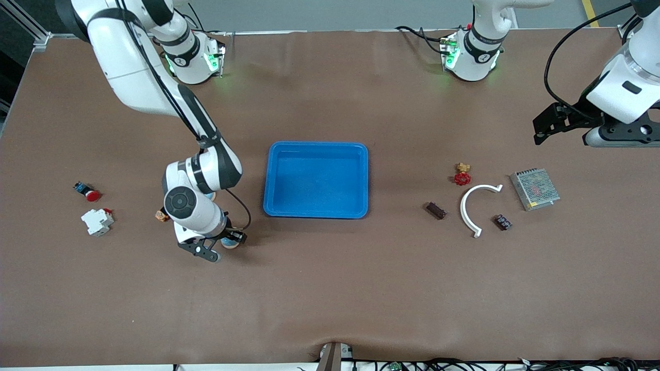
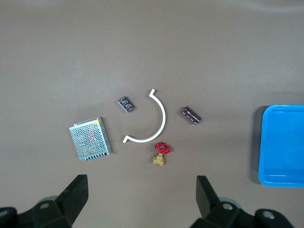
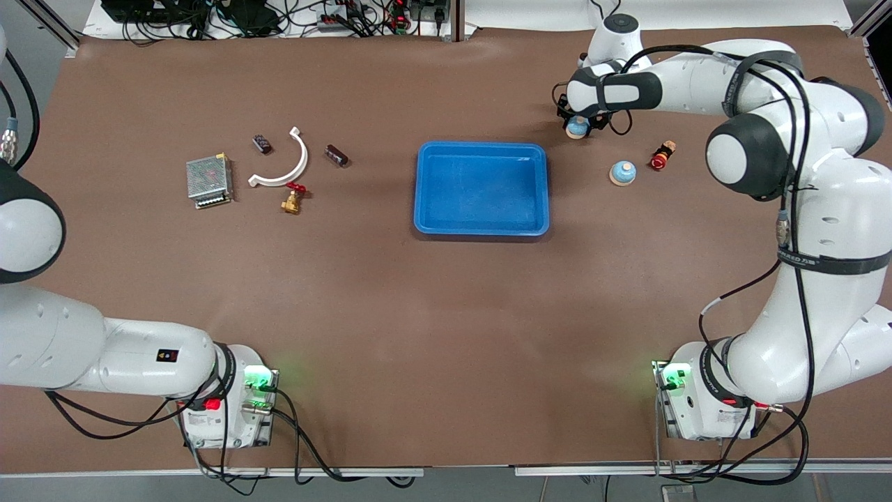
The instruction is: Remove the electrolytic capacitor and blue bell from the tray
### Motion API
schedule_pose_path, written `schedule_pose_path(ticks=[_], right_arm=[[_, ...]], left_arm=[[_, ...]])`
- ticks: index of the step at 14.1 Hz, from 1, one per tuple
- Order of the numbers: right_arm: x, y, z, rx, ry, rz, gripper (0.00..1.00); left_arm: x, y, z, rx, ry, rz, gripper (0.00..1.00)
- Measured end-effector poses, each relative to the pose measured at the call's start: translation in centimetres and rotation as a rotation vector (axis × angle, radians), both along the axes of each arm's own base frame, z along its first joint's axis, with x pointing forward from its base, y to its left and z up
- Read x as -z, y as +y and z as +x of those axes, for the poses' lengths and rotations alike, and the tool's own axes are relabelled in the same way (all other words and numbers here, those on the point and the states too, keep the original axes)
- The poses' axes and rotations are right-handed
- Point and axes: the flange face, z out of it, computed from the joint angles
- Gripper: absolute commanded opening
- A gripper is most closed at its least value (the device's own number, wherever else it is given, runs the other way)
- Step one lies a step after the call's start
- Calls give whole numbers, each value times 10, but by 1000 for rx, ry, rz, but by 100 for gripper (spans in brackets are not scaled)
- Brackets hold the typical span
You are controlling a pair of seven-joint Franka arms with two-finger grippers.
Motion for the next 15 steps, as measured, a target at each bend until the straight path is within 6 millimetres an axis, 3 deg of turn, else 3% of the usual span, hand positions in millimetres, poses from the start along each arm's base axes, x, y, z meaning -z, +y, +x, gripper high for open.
schedule_pose_path(ticks=[2, 3, 4, 9, 12, 15], right_arm=[[1, -4, 8, 9, -6, 4, 0], [1, -4, 10, 11, -4, 4, 57], [1, -4, 11, 11, -1, 3, 100], [21, -4, 13, 9, -1, 3, 100], [12, -4, 20, 11, 19, -3, 100], [-11, -2, 28, 11, 91, -25, 100]], left_arm=[[0, 0, 0, 0, 0, 0, 100], [0, 0, 0, 0, 0, 0, 100], [0, 0, 0, 0, 0, 0, 100], [4, 1, -3, -1, 33, 5, 100], [4, 1, -4, -1, 37, 6, 100], [4, 1, -4, -1, 40, 6, 100]])
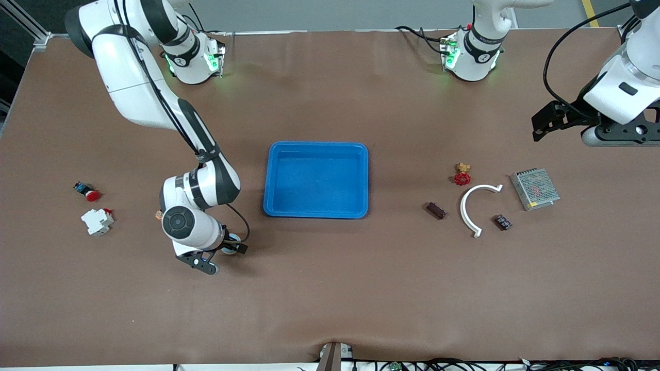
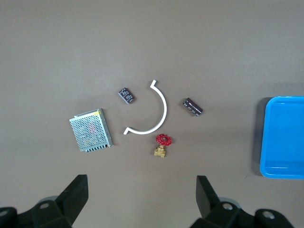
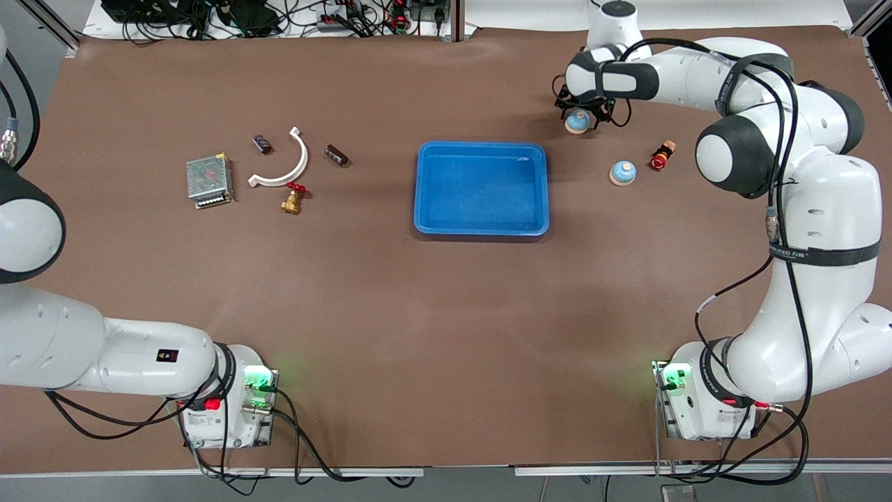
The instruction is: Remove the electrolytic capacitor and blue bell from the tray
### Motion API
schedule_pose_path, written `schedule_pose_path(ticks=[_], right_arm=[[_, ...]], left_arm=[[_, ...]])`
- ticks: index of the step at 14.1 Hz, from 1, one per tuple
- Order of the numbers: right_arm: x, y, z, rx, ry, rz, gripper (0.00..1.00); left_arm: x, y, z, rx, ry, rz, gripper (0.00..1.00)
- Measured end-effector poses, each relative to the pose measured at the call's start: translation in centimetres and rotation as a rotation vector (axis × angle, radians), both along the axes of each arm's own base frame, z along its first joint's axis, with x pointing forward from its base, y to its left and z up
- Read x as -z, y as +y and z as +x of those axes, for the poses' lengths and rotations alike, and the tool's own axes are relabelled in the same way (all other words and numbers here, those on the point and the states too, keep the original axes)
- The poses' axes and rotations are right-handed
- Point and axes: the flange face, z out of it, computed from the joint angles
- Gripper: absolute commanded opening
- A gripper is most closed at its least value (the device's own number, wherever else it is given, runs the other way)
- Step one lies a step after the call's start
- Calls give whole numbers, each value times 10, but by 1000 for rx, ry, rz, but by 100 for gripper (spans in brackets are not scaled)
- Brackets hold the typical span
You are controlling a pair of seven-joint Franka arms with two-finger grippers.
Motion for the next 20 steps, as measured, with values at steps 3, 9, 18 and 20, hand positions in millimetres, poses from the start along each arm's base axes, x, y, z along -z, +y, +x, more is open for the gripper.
schedule_pose_path(ticks=[3, 9, 18, 20], right_arm=[[-34, 2, 8, -6, 48, -13, 100], [-75, -22, 17, -77, 72, -13, 100], [-171, -154, 26, -175, 58, 24, 100], [-181, -170, 26, -177, 45, 25, 100]], left_arm=[[1, 0, 0, 0, 4, 1, 100], [-2, 3, 0, -1, 1, 0, 100], [-14, 8, 1, -11, -21, -3, 100], [-18, 11, 0, -16, -24, -4, 100]])
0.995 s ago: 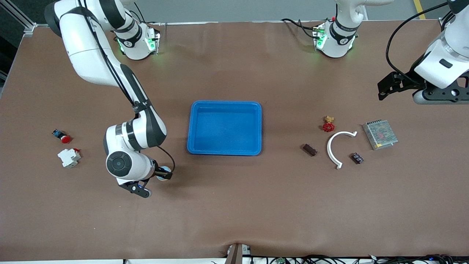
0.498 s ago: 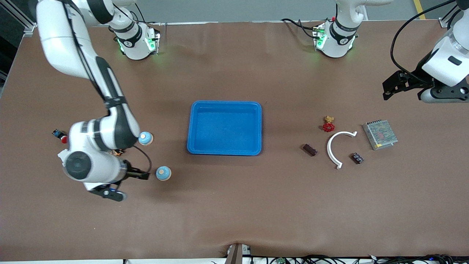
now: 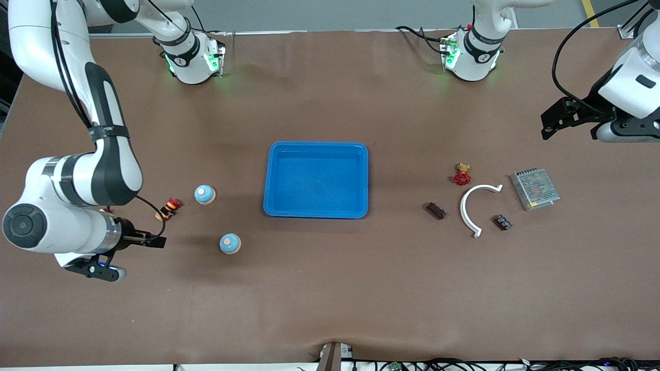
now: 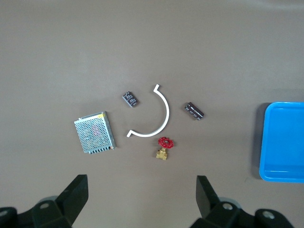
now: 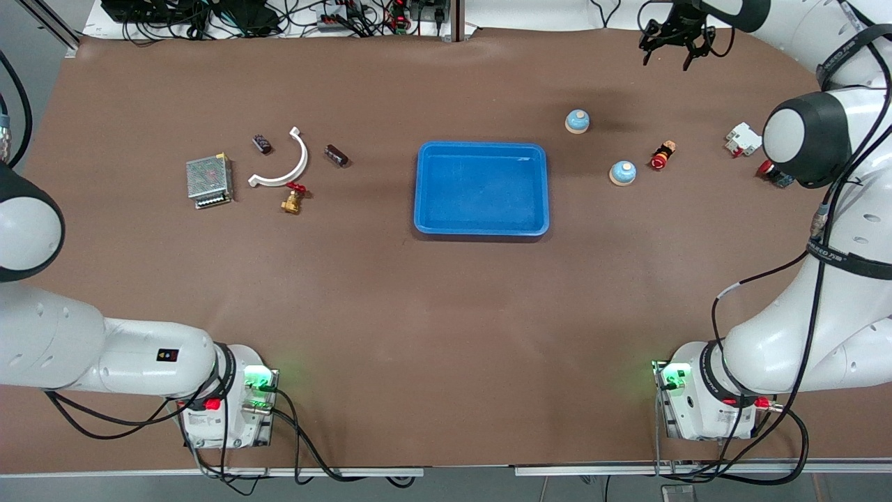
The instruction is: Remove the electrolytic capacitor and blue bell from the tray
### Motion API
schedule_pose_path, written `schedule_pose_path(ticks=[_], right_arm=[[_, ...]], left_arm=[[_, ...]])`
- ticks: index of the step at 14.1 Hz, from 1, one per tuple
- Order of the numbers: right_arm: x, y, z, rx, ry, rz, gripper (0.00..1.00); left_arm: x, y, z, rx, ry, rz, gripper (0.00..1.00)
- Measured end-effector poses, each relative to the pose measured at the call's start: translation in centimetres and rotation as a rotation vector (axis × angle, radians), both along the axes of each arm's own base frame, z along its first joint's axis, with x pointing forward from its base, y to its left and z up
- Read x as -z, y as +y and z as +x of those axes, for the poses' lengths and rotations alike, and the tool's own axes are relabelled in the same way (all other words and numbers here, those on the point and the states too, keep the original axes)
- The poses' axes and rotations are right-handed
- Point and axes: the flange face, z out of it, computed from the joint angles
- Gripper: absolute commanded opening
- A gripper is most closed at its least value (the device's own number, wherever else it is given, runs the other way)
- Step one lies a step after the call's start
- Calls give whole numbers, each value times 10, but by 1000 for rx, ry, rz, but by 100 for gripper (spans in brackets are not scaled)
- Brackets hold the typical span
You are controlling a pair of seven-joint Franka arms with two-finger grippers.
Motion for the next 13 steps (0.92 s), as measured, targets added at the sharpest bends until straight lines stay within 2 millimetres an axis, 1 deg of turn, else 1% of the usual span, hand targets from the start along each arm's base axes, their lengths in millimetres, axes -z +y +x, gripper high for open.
schedule_pose_path(ticks=[2, 4, 5, 7, 8, 10, 13], right_arm=[[-28, -19, -6, -23, -28, 6, 100], [-62, -35, -22, -37, -51, 9, 100], [-79, -40, -33, -40, -61, 9, 100], [-107, -42, -55, -40, -79, 9, 100], [-117, -42, -65, -39, -85, 8, 100], [-129, -44, -81, -36, -89, 8, 100], [-133, -48, -91, -29, -90, 7, 100]], left_arm=[[-5, 5, -1, -9, 1, 0, 100], [-6, 9, -2, -17, 3, 1, 100], [-6, 11, -1, -20, 4, 1, 100], [-6, 12, -1, -22, 4, 1, 100], [-6, 12, -1, -21, 4, 1, 100], [-6, 12, -1, -19, 4, 1, 100], [-6, 11, -2, -17, 8, 1, 100]])
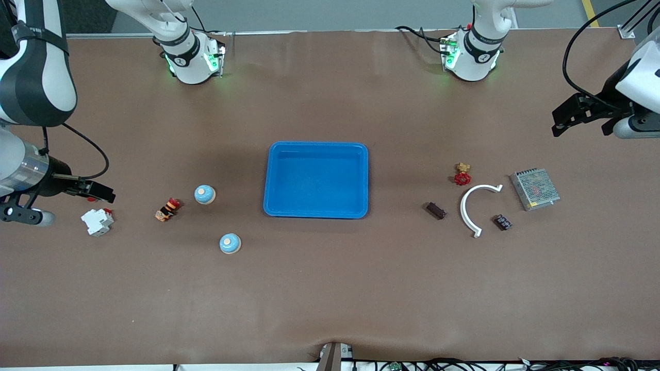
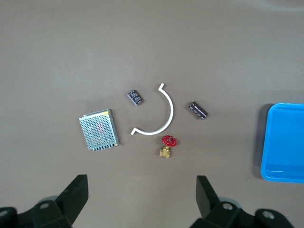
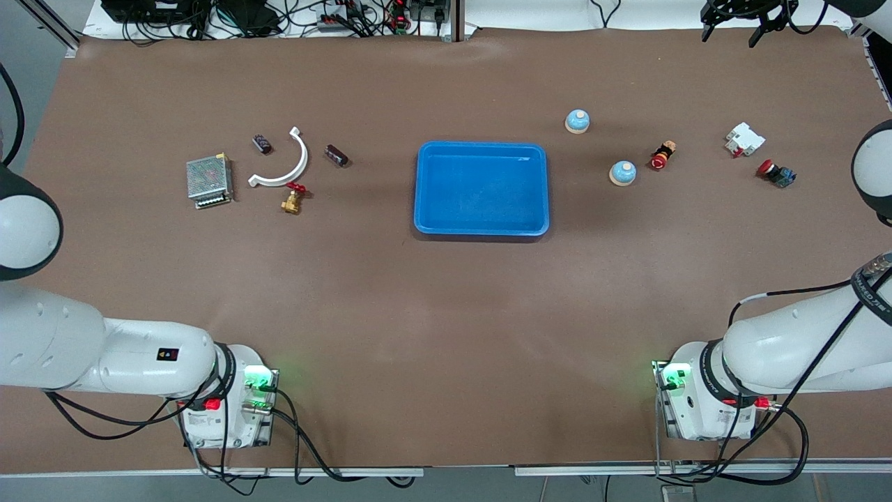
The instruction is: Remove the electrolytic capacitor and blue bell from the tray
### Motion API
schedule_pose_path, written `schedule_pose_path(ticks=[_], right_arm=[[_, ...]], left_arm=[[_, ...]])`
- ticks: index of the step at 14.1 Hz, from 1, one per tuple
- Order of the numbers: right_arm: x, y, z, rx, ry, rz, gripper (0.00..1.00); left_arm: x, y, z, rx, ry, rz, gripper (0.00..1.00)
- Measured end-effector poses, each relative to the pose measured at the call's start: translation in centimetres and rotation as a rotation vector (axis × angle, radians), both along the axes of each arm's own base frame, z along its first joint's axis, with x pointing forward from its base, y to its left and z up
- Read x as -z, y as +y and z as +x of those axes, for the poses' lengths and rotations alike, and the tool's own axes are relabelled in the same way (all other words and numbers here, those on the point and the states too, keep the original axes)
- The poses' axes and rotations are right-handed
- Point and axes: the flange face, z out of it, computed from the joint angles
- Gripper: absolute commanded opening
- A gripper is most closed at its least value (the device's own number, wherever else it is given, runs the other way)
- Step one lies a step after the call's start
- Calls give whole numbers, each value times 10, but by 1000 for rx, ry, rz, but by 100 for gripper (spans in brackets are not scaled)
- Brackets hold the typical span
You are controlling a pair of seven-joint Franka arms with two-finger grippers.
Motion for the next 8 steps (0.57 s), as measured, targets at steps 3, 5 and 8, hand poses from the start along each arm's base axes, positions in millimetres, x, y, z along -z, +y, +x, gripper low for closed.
schedule_pose_path(ticks=[3, 5, 8], right_arm=[[-1, -4, -3, 7, -4, 0, 100], [-4, -5, -6, 9, -7, 0, 100], [-6, -7, -7, 12, -11, -2, 100]], left_arm=[[1, -3, -3, 5, 24, 3, 100], [2, -2, -7, 5, 45, 6, 100], [-4, -3, -13, 5, 46, 7, 100]])
